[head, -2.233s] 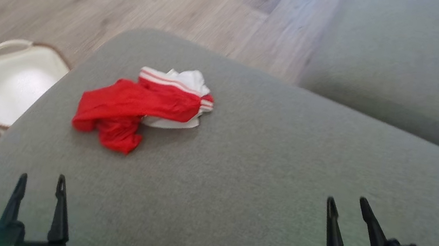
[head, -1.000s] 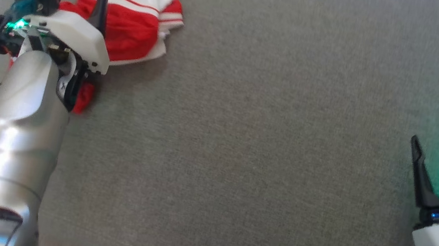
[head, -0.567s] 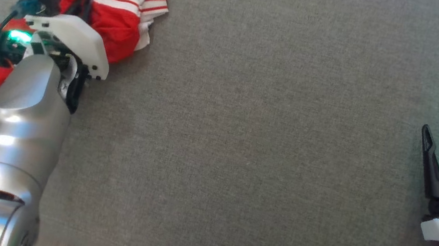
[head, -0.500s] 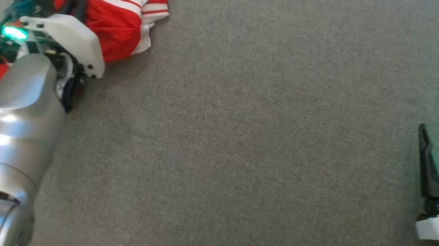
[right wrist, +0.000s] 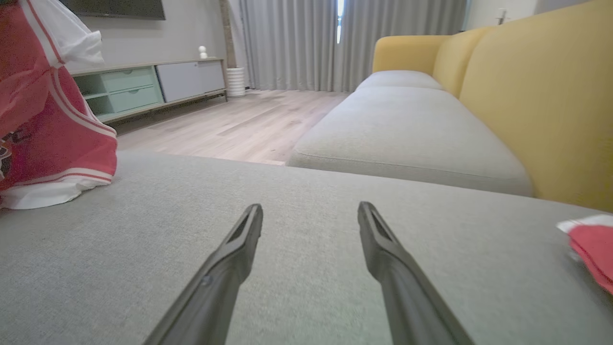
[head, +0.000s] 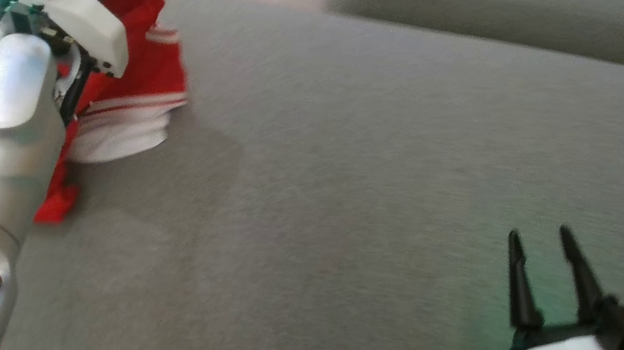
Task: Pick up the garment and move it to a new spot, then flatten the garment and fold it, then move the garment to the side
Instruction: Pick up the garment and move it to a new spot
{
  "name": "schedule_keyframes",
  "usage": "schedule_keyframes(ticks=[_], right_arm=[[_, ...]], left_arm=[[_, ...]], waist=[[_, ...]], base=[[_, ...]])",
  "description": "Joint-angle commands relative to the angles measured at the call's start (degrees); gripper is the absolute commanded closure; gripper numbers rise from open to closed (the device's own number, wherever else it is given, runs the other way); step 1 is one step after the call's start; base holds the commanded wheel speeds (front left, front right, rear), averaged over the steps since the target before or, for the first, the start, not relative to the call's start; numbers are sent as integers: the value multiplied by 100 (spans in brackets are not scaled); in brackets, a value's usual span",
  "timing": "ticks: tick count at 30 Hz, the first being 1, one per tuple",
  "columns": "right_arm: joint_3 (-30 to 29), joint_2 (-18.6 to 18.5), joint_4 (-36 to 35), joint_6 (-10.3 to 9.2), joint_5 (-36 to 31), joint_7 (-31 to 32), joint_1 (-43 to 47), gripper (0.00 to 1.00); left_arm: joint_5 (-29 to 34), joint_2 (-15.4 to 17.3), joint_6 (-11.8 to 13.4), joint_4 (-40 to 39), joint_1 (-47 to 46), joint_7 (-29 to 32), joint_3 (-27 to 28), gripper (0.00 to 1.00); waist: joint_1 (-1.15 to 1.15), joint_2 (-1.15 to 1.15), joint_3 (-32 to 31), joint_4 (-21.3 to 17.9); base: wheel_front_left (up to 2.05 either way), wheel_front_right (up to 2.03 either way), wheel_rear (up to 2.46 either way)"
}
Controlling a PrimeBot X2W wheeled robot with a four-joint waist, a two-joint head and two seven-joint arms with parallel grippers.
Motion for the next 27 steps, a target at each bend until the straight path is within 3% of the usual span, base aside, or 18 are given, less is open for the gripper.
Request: schedule_keyframes(ticks=[1, 16, 22, 27], right_arm=[[80, 39, -123, -5, -44, -62, 36, 0], [205, 308, -193, -5, -160, -62, 77, 0], [218, 348, -198, -5, -134, -62, 99, 0], [217, 422, -191, -5, -86, -62, 153, 0]], left_arm=[[-155, 248, 11, -335, -259, 19, -84, 100], [-1772, 406, 10, -2430, 9, 686, -1167, 100], [-2001, 303, 9, -2729, 596, 888, -1403, 100], [-2004, -40, 9, -2699, 1653, 822, -1928, 100]], waist=[[2, 0, -747, -824], [2, 0, -1168, -2522], [2, 0, -1030, -2782], [2, 0, -755, -2719]], base=[[0, 0, 0], [0, 0, 0], [0, 0, 0], [0, 0, 0]])
